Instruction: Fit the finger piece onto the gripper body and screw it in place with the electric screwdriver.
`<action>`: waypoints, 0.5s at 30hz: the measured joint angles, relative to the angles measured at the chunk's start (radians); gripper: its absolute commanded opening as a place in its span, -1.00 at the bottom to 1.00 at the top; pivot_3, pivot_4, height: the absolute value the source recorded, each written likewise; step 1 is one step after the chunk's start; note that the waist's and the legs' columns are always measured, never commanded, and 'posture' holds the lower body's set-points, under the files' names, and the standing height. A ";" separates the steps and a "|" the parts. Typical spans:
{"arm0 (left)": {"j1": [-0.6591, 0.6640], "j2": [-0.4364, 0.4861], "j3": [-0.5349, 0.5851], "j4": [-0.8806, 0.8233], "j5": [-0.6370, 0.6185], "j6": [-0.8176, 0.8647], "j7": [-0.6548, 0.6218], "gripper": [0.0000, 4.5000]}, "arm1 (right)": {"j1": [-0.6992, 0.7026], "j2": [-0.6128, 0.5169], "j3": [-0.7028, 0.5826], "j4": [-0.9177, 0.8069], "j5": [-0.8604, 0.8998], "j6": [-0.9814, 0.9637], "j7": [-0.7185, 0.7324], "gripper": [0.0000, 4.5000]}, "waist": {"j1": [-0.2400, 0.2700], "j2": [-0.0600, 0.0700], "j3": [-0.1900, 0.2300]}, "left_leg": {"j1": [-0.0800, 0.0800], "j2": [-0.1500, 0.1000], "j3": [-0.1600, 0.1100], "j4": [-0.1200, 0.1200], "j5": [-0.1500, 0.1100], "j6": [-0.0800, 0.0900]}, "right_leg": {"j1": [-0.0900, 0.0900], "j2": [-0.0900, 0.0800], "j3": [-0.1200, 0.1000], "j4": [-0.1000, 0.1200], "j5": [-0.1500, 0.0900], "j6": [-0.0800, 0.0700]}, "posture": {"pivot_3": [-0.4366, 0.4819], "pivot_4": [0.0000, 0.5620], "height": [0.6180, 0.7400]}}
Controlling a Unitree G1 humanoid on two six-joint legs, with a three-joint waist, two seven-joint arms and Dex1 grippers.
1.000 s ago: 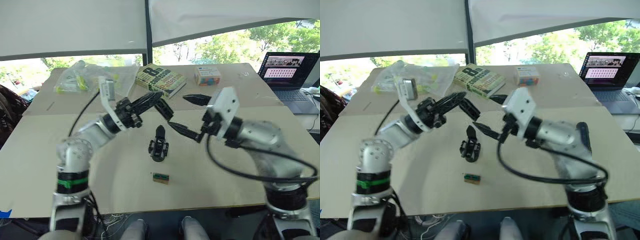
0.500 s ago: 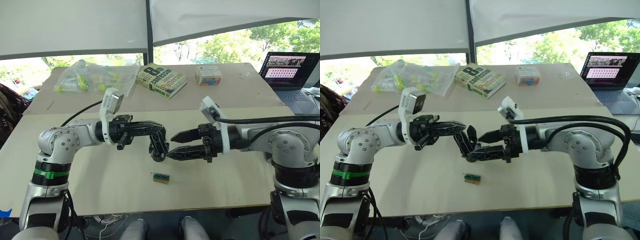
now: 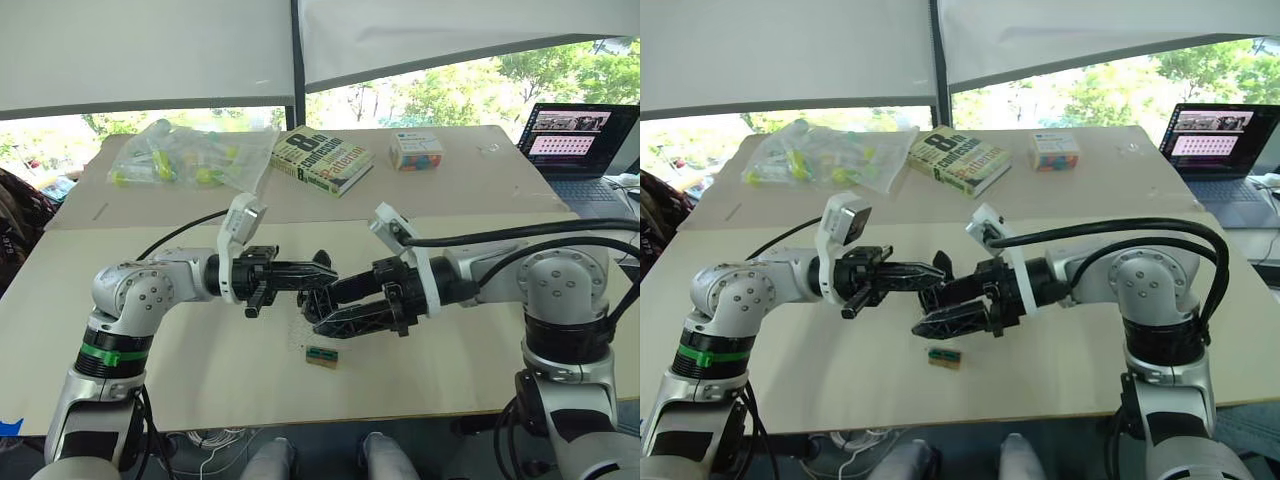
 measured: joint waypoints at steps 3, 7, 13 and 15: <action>0.000 -0.002 0.000 -0.001 0.000 0.001 0.000 -1.00 | 0.000 0.023 0.009 0.000 0.002 0.001 -0.022 0.99 | 0.000 0.000 0.000 | 0.000 0.000 0.000 0.000 0.000 0.000 | 0.000 0.000 0.000 0.000 0.000 0.000 | -0.05 -0.47 0.96; 0.002 -0.007 -0.001 -0.002 0.001 0.002 0.000 -1.00 | 0.007 0.039 0.032 0.000 0.002 0.001 -0.045 0.64 | 0.001 0.000 0.000 | 0.000 0.000 0.000 0.000 0.000 0.000 | 0.000 0.000 0.000 0.000 0.000 0.000 | -0.05 -0.47 0.96; 0.009 -0.010 -0.002 -0.011 0.001 0.001 -0.012 -1.00 | 0.014 0.041 0.036 0.002 -0.007 0.000 -0.071 -0.30 | 0.000 0.000 0.000 | 0.000 0.000 0.000 0.000 0.000 0.000 | 0.000 0.000 0.000 0.000 0.000 0.000 | -0.05 -0.47 0.96; 0.013 -0.010 -0.005 -0.020 0.001 0.001 -0.020 -1.00 | 0.018 0.035 0.037 0.003 -0.010 0.000 -0.073 -0.62 | 0.000 0.000 0.000 | 0.000 0.000 0.000 0.000 0.000 0.000 | 0.000 0.000 0.000 0.000 0.000 0.000 | -0.05 -0.47 0.96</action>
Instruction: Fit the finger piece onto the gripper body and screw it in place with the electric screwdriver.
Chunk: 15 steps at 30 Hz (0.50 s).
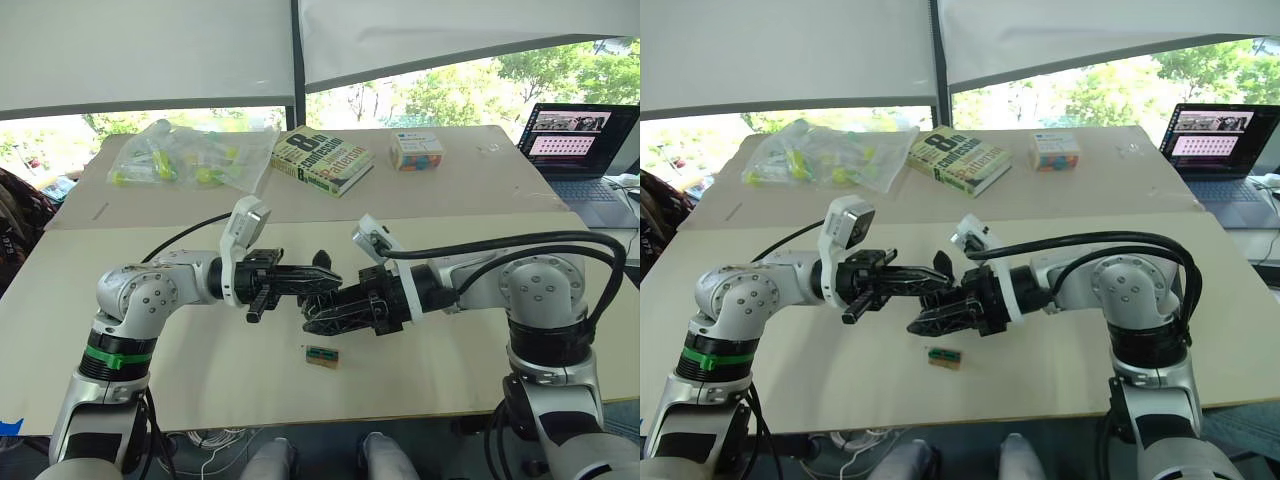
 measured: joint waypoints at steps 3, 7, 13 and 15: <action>0.004 0.000 -0.004 0.001 0.006 0.001 0.003 -1.00 | 0.000 -0.010 0.010 -0.010 -0.003 -0.002 -0.003 -0.80 | -0.001 0.000 0.000 | 0.000 0.000 0.000 0.000 0.000 0.000 | 0.000 0.000 0.000 0.000 0.000 0.000 | -0.05 -0.47 0.96; 0.008 -0.001 -0.001 0.001 -0.006 0.012 -0.001 -1.00 | 0.001 -0.015 0.019 -0.018 -0.004 -0.009 0.003 -0.80 | -0.001 0.000 0.000 | 0.000 0.000 0.000 0.000 0.000 0.000 | 0.000 0.000 0.000 0.000 0.000 0.000 | -0.05 -0.47 0.96; 0.011 -0.020 0.056 -0.013 0.003 -0.046 0.037 0.16 | 0.054 -0.040 0.019 -0.037 -0.024 -0.114 0.071 -0.80 | 0.001 0.000 0.000 | 0.000 0.000 0.000 0.000 0.000 0.000 | 0.000 0.000 0.000 0.000 0.000 0.000 | -0.05 -0.47 0.96; 0.033 0.013 0.077 -0.020 0.049 -0.111 0.018 0.55 | 0.075 -0.068 0.018 -0.049 -0.038 -0.157 0.095 -0.80 | -0.002 0.000 0.000 | 0.000 0.000 0.000 0.000 0.000 0.000 | 0.000 0.000 0.000 0.000 0.000 0.000 | -0.05 -0.47 0.96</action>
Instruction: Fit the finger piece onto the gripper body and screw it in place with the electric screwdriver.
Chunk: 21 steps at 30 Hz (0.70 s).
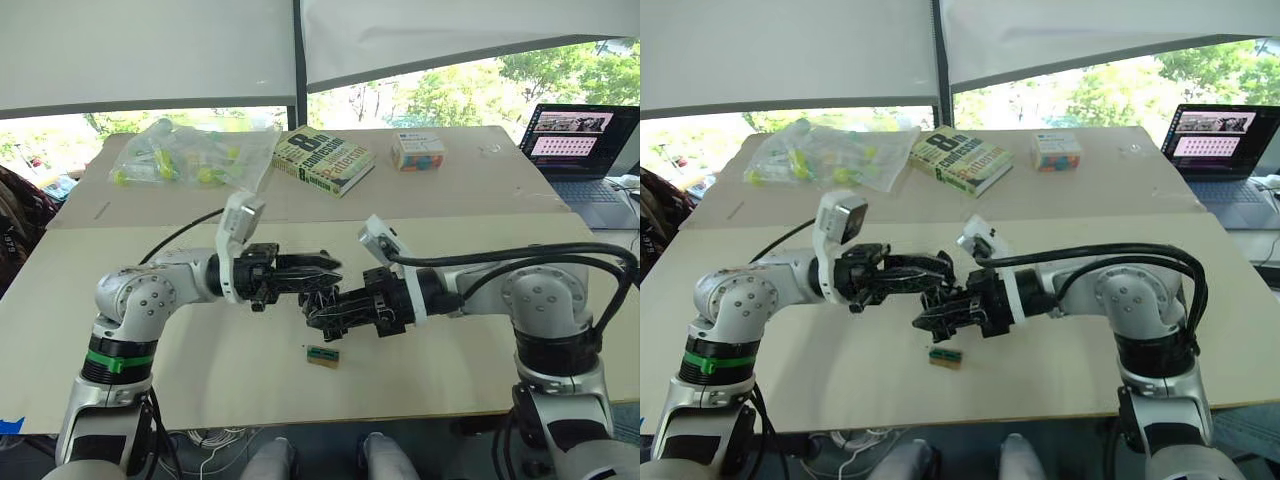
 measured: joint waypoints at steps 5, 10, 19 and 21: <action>0.105 0.091 0.009 0.092 0.239 -0.356 -0.140 1.00 | 0.077 -0.048 -0.008 -0.015 -0.051 -0.108 0.058 -0.80 | 0.001 0.000 0.000 | 0.000 0.001 0.000 -0.001 0.000 0.000 | 0.000 0.001 0.000 0.000 0.001 -0.001 | -0.05 -0.47 0.96; 0.183 0.122 0.004 0.323 0.439 -0.661 -0.227 1.00 | 0.184 -0.067 -0.018 -0.034 -0.131 -0.287 0.140 -0.80 | 0.007 0.000 0.000 | -0.001 0.000 0.000 -0.001 0.000 0.000 | 0.000 0.000 0.000 -0.003 0.001 -0.001 | -0.05 -0.47 0.96; 0.175 -0.034 -0.108 0.540 0.628 -0.900 -0.226 1.00 | 0.276 -0.077 -0.008 0.006 -0.301 -0.563 0.271 -0.80 | 0.014 -0.001 0.000 | -0.001 0.000 0.000 0.000 0.000 0.000 | 0.001 -0.001 -0.001 -0.003 0.002 0.001 | -0.05 -0.47 0.96; 0.156 -0.061 -0.127 0.578 0.659 -0.936 -0.217 1.00 | 0.286 -0.076 0.006 0.014 -0.334 -0.611 0.294 -0.80 | 0.013 -0.001 0.000 | -0.001 0.000 0.000 0.000 0.000 0.000 | 0.001 -0.001 -0.001 -0.002 0.002 0.001 | -0.05 -0.47 0.96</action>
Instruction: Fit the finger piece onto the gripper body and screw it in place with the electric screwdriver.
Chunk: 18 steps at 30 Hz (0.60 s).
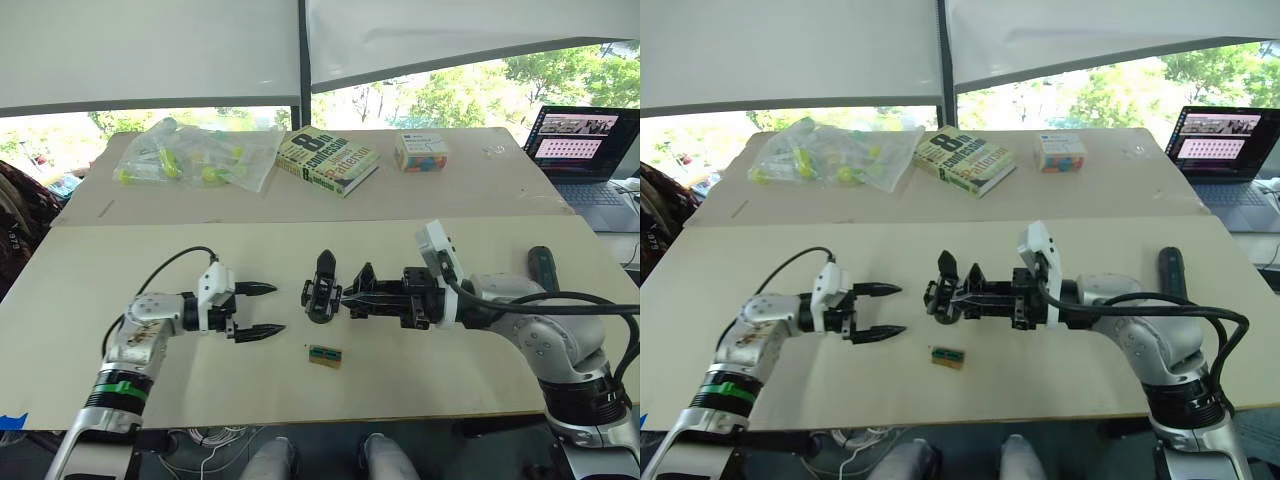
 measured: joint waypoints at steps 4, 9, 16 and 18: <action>-0.047 -0.037 -0.034 0.084 0.050 -0.049 0.004 1.00 | 0.037 0.010 0.008 0.016 -0.043 -0.088 0.035 -0.80 | -0.007 0.000 0.000 | 0.000 0.000 0.000 0.000 0.000 0.000 | 0.000 0.000 0.000 0.001 0.000 0.000 | -0.05 -0.47 0.96; -0.084 -0.095 -0.052 0.172 0.079 -0.094 0.008 1.00 | 0.070 0.011 0.013 0.017 -0.065 -0.147 0.064 -0.80 | -0.006 0.000 0.000 | 0.000 0.000 0.000 0.000 0.000 0.000 | 0.000 0.000 0.000 0.001 0.000 0.000 | -0.05 -0.47 0.96; -0.159 -0.158 -0.067 0.251 0.115 -0.117 0.016 1.00 | 0.101 0.010 0.016 0.010 -0.080 -0.168 0.082 -0.80 | -0.006 0.000 0.000 | 0.000 0.000 0.000 0.001 0.000 0.000 | 0.001 0.000 0.000 0.001 0.000 0.000 | -0.05 -0.47 0.96; -0.182 -0.175 -0.071 0.274 0.121 -0.119 0.018 1.00 | 0.106 0.010 0.016 0.008 -0.081 -0.168 0.082 -0.80 | -0.007 0.000 0.000 | 0.001 -0.001 0.000 0.001 0.000 0.000 | 0.001 0.000 0.000 0.001 0.000 0.000 | -0.05 -0.47 0.96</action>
